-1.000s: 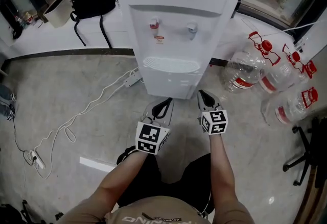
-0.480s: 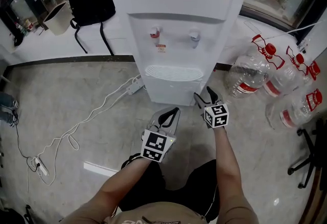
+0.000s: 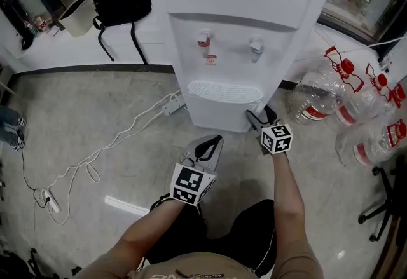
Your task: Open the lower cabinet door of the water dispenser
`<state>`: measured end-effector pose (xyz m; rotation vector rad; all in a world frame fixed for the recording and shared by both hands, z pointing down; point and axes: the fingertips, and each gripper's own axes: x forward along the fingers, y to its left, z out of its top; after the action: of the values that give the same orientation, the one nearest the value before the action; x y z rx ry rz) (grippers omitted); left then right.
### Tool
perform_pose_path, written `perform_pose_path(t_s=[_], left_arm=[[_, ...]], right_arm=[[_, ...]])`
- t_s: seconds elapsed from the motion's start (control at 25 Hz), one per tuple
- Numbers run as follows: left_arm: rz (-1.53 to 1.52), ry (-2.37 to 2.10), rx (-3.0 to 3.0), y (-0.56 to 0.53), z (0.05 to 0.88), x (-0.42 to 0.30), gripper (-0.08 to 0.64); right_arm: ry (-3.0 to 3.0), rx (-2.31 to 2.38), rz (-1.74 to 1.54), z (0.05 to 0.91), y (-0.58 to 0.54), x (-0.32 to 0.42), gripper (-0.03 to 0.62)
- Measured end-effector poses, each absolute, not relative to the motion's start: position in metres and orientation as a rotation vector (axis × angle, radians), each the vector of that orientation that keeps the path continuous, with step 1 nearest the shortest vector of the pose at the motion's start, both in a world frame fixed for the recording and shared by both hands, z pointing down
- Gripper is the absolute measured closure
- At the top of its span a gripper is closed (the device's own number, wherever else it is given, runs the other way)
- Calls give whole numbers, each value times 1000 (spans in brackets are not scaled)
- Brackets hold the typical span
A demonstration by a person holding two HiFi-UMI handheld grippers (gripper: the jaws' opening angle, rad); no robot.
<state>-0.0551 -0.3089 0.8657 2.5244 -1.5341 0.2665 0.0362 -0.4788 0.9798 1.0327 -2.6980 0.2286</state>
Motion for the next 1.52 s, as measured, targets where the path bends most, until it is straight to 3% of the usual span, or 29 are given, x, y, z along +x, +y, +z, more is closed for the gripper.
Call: perform_pose_path(t_s=[0.48,0.84,1.52], left_arm=[[259,-1540,2541,-308,862,-51,552],[277,-1560,2530,-306,861,-51,552],[276,-1806,2370,-282,846,-109,552]], right_arm=[[-2684,1034,226,979,-448,38,321],[-2717,923,264,978,-356,32,321],[-2766,506,436,977,-203,-59,324]])
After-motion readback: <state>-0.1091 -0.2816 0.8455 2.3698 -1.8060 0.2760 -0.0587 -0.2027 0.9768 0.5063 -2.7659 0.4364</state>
